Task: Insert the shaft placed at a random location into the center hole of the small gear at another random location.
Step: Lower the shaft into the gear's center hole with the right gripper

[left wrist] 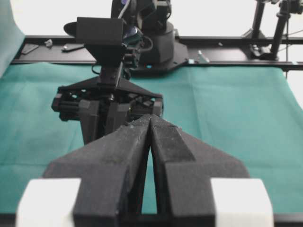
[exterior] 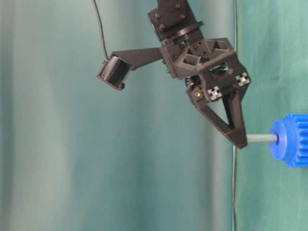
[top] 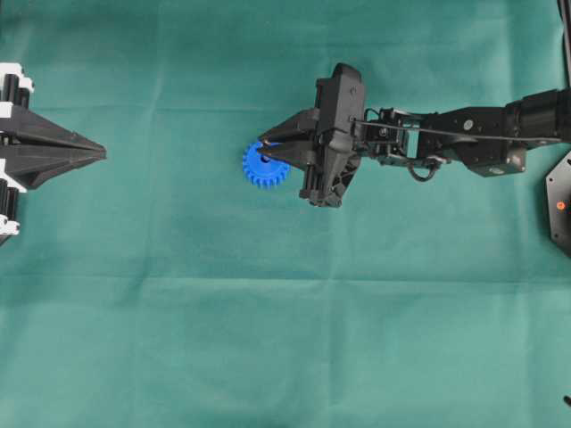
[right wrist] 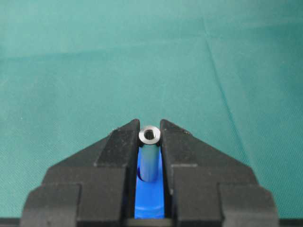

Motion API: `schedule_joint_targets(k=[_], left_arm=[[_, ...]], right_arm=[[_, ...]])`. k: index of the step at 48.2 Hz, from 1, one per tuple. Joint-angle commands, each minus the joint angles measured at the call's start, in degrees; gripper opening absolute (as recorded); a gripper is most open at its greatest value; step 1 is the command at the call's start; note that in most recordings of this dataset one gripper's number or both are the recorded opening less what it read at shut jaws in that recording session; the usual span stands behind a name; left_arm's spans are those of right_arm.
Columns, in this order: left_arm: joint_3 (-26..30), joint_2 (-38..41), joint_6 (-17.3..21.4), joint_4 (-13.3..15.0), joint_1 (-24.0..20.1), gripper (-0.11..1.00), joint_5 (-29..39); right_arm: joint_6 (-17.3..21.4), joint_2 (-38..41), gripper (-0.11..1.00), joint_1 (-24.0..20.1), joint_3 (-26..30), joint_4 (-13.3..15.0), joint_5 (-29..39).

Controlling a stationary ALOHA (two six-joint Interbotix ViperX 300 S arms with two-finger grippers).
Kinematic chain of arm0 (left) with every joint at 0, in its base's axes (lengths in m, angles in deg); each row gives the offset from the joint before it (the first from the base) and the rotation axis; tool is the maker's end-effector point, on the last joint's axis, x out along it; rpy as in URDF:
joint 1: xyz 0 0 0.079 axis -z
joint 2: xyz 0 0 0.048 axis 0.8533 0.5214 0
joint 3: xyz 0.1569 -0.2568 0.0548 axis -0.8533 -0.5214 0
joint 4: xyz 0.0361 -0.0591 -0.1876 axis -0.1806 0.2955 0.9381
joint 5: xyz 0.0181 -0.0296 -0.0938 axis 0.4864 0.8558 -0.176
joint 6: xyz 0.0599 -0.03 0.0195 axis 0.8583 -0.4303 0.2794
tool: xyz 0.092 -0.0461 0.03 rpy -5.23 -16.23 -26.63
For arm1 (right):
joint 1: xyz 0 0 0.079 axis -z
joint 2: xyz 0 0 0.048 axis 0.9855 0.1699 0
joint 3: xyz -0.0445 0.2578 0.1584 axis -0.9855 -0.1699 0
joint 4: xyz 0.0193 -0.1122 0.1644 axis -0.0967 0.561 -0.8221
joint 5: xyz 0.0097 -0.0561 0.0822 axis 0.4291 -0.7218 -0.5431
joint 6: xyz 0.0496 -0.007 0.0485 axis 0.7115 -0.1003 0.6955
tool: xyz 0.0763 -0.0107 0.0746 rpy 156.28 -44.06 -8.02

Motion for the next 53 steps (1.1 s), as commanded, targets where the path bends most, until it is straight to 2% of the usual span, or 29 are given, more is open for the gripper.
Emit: schedule_joint_targets(k=[1,53], left_arm=[[1.0,0.4,-0.1,-0.1,-0.2,0.00,-0.4],[1.0,0.4,-0.2,-0.1,-0.2,0.00,-0.4]], right_arm=[[0.8,-0.3,0.14,-0.4,1.2,-0.4,-1.3],[0.9,3.3,0.14,-0.4,1.6,-1.5,-1.4]])
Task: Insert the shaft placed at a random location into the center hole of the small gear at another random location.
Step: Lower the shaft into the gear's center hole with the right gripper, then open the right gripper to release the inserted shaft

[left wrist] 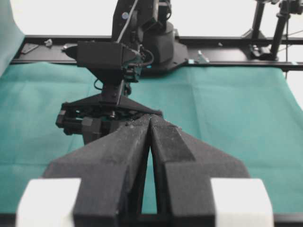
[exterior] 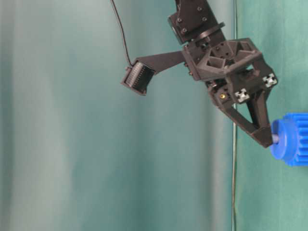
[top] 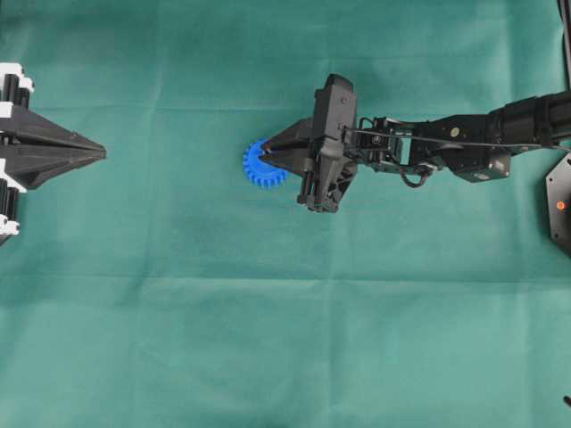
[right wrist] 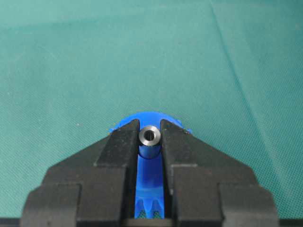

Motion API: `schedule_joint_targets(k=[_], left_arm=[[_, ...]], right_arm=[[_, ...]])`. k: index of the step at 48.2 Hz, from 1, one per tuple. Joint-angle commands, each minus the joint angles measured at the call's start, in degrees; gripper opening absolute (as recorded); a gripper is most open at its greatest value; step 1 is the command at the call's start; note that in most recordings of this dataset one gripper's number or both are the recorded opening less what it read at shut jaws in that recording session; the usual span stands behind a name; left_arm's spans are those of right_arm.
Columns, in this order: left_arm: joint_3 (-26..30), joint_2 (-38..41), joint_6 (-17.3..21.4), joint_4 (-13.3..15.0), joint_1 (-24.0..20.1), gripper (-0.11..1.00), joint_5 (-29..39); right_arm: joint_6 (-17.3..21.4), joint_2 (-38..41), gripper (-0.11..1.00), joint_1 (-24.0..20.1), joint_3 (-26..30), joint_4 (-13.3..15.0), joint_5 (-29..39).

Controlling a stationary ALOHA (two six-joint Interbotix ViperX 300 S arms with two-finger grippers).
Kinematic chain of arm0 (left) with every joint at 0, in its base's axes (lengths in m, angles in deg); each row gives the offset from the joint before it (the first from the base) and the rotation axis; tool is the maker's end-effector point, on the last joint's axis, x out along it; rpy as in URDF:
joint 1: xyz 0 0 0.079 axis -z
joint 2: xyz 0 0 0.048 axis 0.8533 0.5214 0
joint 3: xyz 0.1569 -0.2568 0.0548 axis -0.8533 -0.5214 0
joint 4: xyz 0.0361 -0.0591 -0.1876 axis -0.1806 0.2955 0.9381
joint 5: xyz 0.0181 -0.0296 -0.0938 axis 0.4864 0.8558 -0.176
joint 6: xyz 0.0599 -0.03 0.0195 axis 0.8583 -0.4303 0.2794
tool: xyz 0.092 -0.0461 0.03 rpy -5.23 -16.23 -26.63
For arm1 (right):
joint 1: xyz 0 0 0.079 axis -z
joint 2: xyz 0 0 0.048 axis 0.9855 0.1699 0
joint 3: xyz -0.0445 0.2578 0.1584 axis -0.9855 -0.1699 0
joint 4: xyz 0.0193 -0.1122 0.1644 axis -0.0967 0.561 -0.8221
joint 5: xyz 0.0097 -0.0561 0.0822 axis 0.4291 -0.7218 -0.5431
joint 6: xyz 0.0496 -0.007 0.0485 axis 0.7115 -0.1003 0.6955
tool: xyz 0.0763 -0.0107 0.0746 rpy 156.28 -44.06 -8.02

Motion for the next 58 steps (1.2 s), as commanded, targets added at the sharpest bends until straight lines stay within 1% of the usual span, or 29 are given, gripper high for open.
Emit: schedule_joint_targets(k=[1,35,36,38,41,45,48,49,51,58], left_arm=[[1.0,0.4,0.0,-0.1,-0.1,0.00,-0.3],[1.0,0.4,0.0,-0.1,-0.1,0.00,-0.3],[1.0,0.4,-0.1,-0.1,-0.1,0.00,-0.2],[1.0,0.4,0.0,-0.1,-0.1,0.00,-0.3],[1.0,0.4,-0.1,-0.1,-0.2,0.00,-0.3],[1.0,0.4,-0.1,-0.1,-0.1,0.00,-0.2],[1.0,0.4,-0.1,-0.1,-0.1,0.00,-0.2],[1.0,0.4,-0.1,-0.1,-0.1,0.00,-0.2],[1.0,0.4,0.0,-0.1,-0.2,0.00,-0.2],[1.0,0.4,-0.1,-0.1,-0.2,0.00,-0.2]], right_arm=[[0.8,-0.5,0.14,-0.1,1.3,-0.2,-1.1],[0.8,0.3,0.15,-0.1,1.8,-0.4,-0.6],[0.8,0.2,0.17,-0.1,1.8,-0.4,-0.6],[0.8,0.2,0.26,-0.1,1.8,-0.3,-0.6],[0.8,0.1,0.41,-0.1,1.8,-0.4,-0.6],[0.7,-0.3,0.64,-0.2,1.8,-0.3,-0.4],[0.7,-1.0,0.78,-0.2,1.8,-0.4,0.2],[0.7,-1.2,0.80,-0.2,1.8,-0.4,0.4],[0.6,-2.0,0.81,-0.2,1.8,-0.3,1.1],[0.4,-5.3,0.76,-0.2,1.6,-0.3,3.6]])
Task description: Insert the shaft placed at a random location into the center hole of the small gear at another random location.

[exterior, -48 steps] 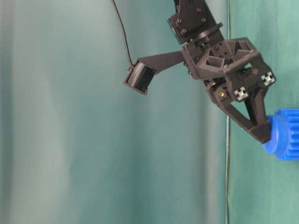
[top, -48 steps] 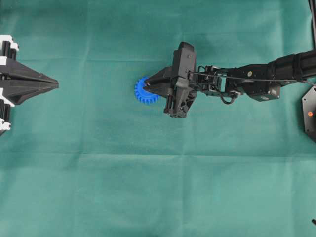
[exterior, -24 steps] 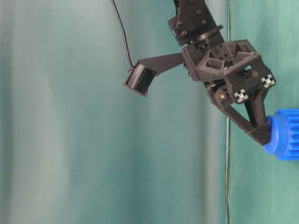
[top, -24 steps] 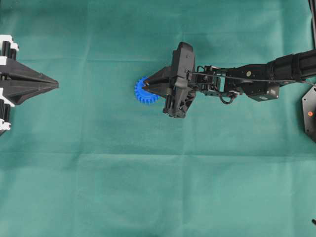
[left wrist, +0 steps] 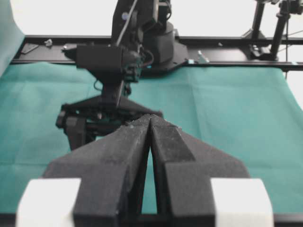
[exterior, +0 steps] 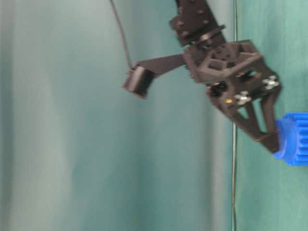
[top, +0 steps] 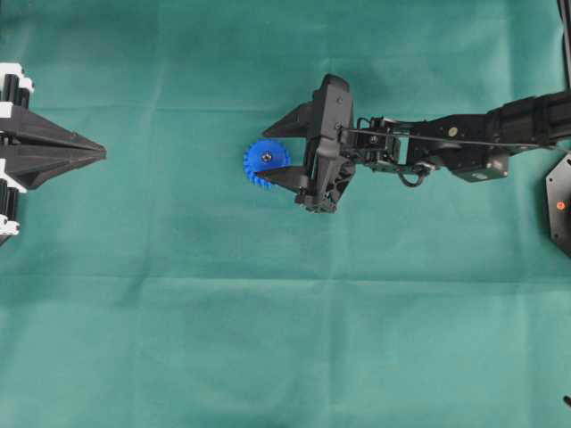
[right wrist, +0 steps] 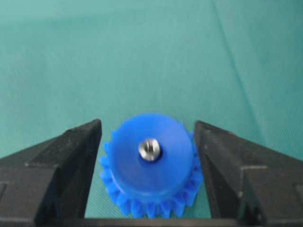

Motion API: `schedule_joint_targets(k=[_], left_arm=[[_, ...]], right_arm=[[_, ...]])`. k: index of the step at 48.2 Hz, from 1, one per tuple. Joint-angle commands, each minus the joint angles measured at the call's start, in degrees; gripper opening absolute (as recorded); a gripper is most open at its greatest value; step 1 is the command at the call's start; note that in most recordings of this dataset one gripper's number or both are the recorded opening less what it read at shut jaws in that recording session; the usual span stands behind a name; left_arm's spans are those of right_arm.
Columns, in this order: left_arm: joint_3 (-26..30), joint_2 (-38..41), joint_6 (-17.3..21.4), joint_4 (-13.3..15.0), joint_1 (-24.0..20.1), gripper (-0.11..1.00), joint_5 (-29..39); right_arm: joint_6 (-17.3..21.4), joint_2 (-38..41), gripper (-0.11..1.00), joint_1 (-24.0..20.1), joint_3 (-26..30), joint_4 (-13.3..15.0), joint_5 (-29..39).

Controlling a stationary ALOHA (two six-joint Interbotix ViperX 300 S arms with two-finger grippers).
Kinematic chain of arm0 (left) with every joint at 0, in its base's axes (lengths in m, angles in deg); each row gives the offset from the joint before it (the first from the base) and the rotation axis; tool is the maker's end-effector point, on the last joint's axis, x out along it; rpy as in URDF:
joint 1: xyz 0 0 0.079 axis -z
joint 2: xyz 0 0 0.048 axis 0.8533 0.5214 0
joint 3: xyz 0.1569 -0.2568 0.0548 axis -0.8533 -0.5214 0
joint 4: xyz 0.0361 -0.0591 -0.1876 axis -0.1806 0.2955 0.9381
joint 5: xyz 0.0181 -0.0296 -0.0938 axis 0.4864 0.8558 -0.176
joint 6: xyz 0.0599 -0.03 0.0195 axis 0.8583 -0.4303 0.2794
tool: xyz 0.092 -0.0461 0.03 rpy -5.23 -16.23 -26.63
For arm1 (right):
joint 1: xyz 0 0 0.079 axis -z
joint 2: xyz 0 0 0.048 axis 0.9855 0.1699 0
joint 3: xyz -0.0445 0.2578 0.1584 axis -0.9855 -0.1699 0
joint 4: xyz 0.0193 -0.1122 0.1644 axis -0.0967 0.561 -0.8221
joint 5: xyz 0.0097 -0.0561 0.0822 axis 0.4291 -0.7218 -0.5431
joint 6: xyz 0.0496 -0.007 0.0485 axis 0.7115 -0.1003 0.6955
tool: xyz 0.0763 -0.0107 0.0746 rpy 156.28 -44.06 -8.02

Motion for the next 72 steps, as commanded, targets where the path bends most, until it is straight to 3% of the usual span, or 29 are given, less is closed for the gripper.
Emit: schedule_joint_targets(k=[1,33,72], left_arm=[[1.1,0.4,0.0,-0.2,-0.1,0.00,-0.3],[1.1,0.4,-0.1,-0.2,0.0,0.00,-0.3],[1.1,0.4,-0.1,-0.2,-0.1,0.00,0.3]], right_arm=[[0.4,-4.0,0.76,-0.1,0.9,-0.1,1.1],[0.3,-12.8,0.76,-0.2,-0.9,0.2,6.1],[0.3,-34.2,0.76,-0.2,-17.0,0.3,6.5]])
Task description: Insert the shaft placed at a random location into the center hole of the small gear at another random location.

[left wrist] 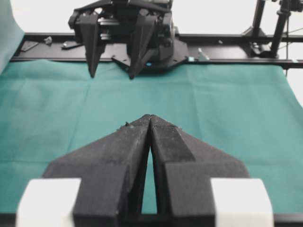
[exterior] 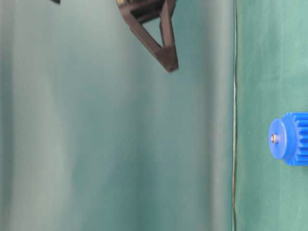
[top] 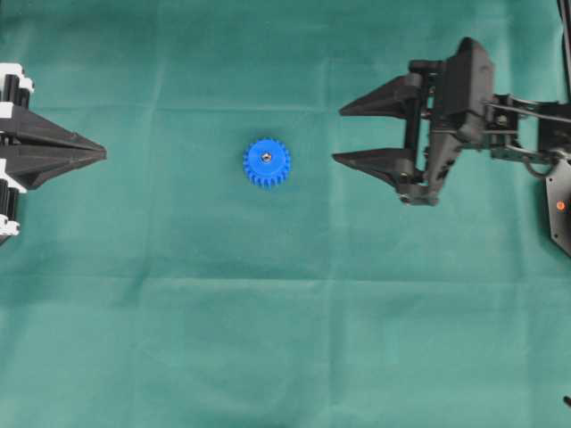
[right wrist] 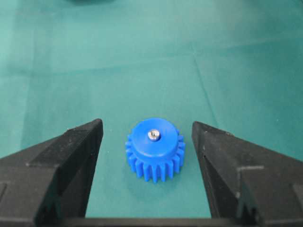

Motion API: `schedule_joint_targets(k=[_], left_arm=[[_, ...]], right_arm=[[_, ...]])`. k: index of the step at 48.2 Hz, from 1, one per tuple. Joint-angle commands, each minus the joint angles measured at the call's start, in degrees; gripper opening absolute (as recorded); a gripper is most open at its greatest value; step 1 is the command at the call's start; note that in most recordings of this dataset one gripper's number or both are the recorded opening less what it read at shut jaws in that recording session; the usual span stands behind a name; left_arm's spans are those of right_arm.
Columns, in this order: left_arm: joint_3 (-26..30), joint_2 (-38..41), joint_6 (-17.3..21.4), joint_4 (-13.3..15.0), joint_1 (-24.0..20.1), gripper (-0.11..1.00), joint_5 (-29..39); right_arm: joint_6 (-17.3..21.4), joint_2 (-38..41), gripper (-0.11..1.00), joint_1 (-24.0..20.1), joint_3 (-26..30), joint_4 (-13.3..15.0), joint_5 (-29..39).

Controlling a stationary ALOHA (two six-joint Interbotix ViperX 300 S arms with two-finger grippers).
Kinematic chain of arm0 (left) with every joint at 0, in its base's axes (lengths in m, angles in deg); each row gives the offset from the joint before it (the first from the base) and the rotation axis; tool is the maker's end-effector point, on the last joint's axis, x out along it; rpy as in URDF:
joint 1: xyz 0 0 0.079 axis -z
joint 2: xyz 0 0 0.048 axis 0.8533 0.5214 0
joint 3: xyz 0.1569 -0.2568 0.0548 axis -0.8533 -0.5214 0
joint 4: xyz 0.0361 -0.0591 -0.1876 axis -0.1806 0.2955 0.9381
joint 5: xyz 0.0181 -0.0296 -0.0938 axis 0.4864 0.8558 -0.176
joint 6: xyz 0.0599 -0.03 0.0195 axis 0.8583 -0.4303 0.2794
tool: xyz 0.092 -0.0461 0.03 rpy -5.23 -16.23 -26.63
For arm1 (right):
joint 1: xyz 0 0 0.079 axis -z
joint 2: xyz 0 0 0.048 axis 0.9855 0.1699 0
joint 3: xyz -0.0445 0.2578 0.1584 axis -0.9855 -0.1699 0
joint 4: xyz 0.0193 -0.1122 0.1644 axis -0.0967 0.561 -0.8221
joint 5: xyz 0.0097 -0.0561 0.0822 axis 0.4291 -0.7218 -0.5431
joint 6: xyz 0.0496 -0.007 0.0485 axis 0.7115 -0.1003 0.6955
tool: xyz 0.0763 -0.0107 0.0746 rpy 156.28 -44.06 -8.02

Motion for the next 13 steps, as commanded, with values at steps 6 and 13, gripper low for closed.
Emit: schedule_joint_targets(k=[6,13], left_arm=[[1.1,0.4,-0.1,-0.2,-0.1,0.00,-0.3],[1.0,0.4,-0.1,-0.2,-0.2,0.00,-0.2]], right_arm=[[0.2,-4.1,0.76,-0.1,-1.3,0.1,0.1],[0.2,-5.5,0.76,-0.2,-2.1,0.1,0.0]])
